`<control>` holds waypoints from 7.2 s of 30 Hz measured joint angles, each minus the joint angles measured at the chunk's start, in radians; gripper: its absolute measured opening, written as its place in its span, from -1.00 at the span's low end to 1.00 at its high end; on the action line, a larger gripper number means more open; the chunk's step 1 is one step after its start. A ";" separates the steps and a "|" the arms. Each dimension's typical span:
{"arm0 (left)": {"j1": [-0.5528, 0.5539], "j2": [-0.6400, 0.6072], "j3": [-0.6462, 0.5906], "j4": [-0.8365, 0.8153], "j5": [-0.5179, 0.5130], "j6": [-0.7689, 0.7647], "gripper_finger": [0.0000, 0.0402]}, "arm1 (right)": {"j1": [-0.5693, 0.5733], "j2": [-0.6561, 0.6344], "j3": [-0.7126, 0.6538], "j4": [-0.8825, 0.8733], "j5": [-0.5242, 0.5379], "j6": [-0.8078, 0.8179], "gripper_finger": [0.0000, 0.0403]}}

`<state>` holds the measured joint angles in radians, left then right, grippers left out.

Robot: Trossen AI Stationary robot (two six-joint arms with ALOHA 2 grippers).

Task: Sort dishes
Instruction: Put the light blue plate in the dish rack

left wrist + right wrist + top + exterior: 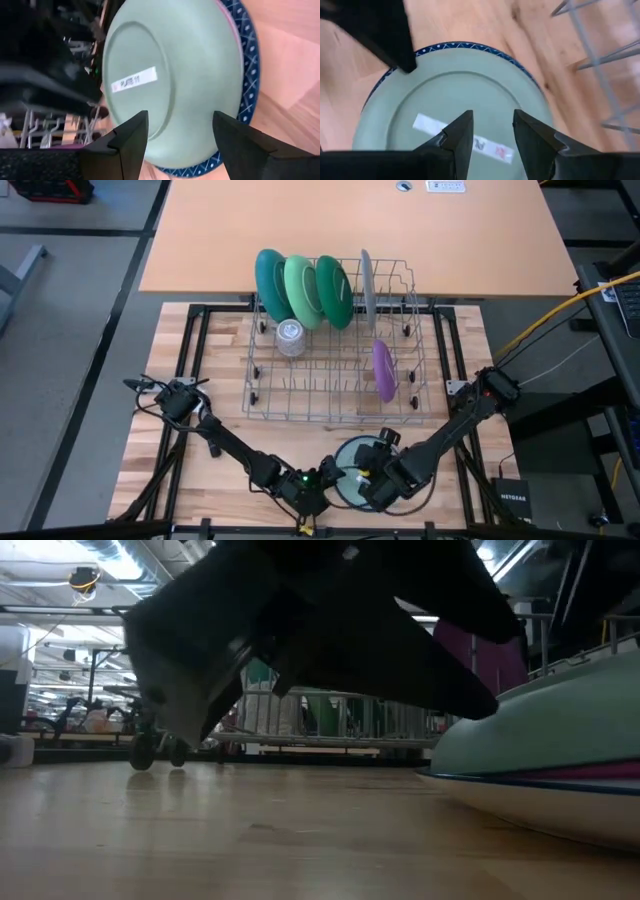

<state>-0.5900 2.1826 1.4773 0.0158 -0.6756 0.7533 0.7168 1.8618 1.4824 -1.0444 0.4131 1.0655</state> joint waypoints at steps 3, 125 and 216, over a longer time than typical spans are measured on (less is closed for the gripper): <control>-0.002 0.000 0.000 -0.003 -0.029 -0.039 0.05 | 0.040 0.000 0.056 -0.057 0.022 0.003 -0.28; 0.005 -0.021 0.002 -0.247 -0.375 -0.511 -0.09 | 0.128 0.009 -0.107 0.211 0.545 0.045 -0.28; -0.115 -0.018 0.000 -0.138 -0.166 -1.557 -0.09 | 0.027 0.006 -0.107 0.344 0.443 -0.075 -0.28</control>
<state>-0.7054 2.1643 1.4773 -0.1221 -0.8413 -0.8040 0.7437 1.8675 1.3750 -0.6999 0.8563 0.9905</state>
